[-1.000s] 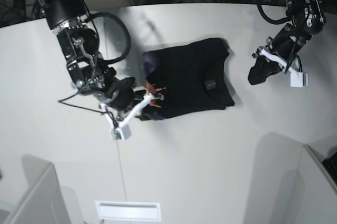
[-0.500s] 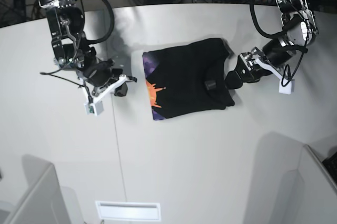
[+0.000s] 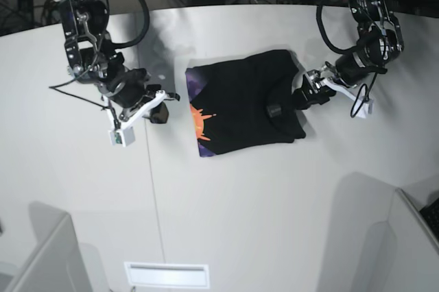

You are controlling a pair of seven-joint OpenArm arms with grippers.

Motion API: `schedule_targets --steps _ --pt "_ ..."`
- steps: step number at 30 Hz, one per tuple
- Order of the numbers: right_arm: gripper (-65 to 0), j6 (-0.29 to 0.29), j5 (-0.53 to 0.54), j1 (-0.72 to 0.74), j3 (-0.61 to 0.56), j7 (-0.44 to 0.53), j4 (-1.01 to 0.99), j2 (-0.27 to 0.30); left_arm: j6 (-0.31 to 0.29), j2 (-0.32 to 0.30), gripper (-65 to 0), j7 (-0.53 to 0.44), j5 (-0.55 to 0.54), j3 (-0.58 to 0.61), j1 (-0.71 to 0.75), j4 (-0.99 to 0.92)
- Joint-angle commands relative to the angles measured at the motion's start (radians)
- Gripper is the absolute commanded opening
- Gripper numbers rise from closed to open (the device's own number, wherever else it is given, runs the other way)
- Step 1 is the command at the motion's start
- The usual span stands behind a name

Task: Fold the T-shirt properly
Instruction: 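Grasp the edge of the folded bundle with the left gripper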

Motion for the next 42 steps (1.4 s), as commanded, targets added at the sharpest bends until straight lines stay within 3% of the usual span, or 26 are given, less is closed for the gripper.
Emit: schedule_targets --steps 1,6,18,21,27,31,35,42 --pt "-65.0 0.006 0.005 0.006 0.006 0.017 0.027 0.008 -0.005 0.003 0.0 -0.010 0.000 0.010 -0.020 0.015" --pt "-65.0 0.006 0.008 -0.011 0.006 0.017 0.037 0.008 -0.005 0.013 0.0 -0.015 0.055 0.114 -0.057 -0.002" --pt "-65.0 0.008 0.008 -0.066 0.085 0.017 0.042 0.008 -0.005 0.041 0.0 -0.016 0.058 0.143 -0.143 -0.171" --pt "-65.0 0.048 0.008 -0.083 0.108 0.018 0.046 0.008 -0.005 0.036 0.0 -0.018 0.060 0.183 -0.143 -0.171" --pt "-65.0 0.161 0.008 -0.131 0.267 0.018 0.051 -0.047 -0.005 0.035 -27.5 -0.018 0.060 0.197 -0.144 -0.171" --pt "-65.0 0.232 0.009 -0.157 0.364 0.012 0.051 -0.050 -0.005 0.033 -46.2 -0.012 0.064 0.200 -0.156 -0.171" --pt "-65.0 0.281 0.009 -0.189 0.454 0.011 0.048 -0.055 -0.005 0.032 -65.0 -0.012 0.149 0.255 -0.179 -0.172" --pt "-65.0 0.289 0.009 -0.243 0.574 0.011 0.048 -0.057 -0.005 0.026 -65.0 -0.009 0.233 0.350 -0.210 -0.171"
